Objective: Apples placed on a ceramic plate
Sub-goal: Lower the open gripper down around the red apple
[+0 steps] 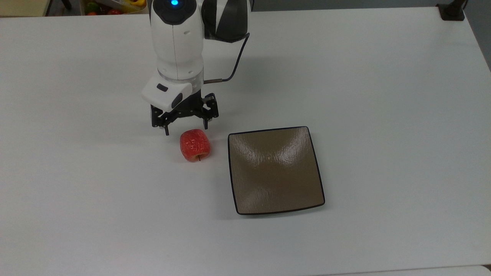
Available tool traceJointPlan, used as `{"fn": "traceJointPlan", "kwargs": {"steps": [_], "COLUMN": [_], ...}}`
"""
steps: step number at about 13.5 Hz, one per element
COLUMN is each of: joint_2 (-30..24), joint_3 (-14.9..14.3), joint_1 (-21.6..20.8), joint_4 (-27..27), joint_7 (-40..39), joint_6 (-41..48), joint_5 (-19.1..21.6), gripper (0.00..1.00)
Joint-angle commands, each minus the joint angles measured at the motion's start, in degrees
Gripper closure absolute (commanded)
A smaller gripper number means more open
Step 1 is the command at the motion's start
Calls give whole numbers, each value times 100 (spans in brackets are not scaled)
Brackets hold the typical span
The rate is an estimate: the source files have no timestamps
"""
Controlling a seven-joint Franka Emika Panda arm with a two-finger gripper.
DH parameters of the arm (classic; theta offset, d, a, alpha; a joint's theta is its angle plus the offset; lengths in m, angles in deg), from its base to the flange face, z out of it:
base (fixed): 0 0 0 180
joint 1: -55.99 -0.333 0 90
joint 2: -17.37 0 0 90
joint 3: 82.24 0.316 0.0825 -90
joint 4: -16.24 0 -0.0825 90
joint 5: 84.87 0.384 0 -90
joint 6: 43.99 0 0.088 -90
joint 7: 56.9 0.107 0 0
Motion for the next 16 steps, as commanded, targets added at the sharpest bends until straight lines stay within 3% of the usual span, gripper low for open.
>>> {"fn": "traceJointPlan", "kwargs": {"steps": [1,8,9,11,16], "joint_2": [247,467,467,458,353], "joint_3": [-40,-23,-23,-23,-23], "joint_1": [-50,-77,-77,-60,-42], "joint_4": [-133,-212,-212,-212,-291], "joint_7": [164,208,208,165,226], "joint_6": [-336,-452,-452,-452,-443], "joint_5": [-46,-55,-55,-38,50], "gripper": [0,1,15,56,56]}}
